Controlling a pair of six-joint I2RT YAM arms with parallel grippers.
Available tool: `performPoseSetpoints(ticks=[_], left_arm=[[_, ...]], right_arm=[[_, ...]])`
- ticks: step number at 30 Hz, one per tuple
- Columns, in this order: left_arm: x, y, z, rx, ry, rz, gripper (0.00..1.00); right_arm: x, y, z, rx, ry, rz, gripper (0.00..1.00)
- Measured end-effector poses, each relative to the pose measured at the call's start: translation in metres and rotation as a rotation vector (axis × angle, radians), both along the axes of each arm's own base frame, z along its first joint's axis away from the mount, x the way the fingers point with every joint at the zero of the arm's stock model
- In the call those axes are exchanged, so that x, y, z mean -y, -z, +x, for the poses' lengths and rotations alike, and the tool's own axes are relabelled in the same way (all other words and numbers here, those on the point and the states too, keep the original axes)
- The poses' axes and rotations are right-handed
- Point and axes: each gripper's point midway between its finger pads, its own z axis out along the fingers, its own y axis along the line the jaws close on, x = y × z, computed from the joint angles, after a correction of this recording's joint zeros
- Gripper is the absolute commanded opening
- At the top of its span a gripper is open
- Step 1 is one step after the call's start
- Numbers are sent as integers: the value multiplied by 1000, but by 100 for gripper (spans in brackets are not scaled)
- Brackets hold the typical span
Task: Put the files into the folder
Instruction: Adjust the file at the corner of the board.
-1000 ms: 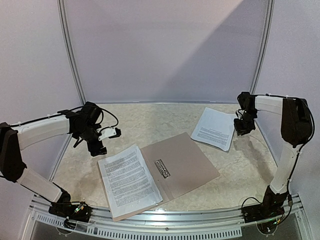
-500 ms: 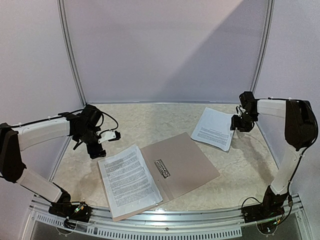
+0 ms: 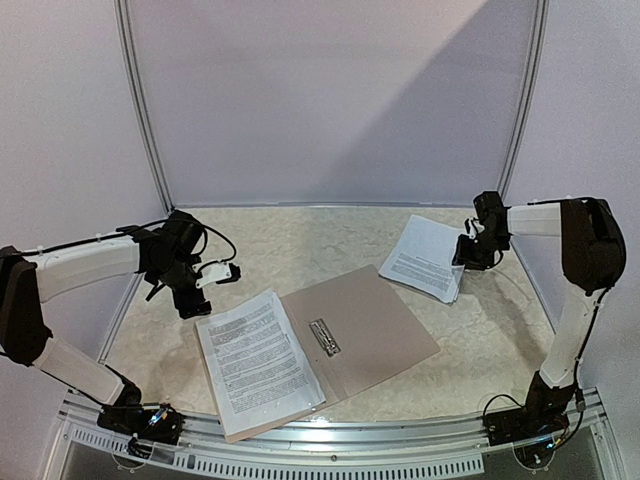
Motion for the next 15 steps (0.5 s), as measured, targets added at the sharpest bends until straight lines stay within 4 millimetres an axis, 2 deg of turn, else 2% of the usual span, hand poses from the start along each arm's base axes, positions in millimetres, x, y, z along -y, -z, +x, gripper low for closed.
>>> performPoseSetpoints(ticks=[15], left_arm=[[0, 0, 0, 0, 0, 1, 87]], right_arm=[[-23, -6, 7, 53, -74, 26, 40]])
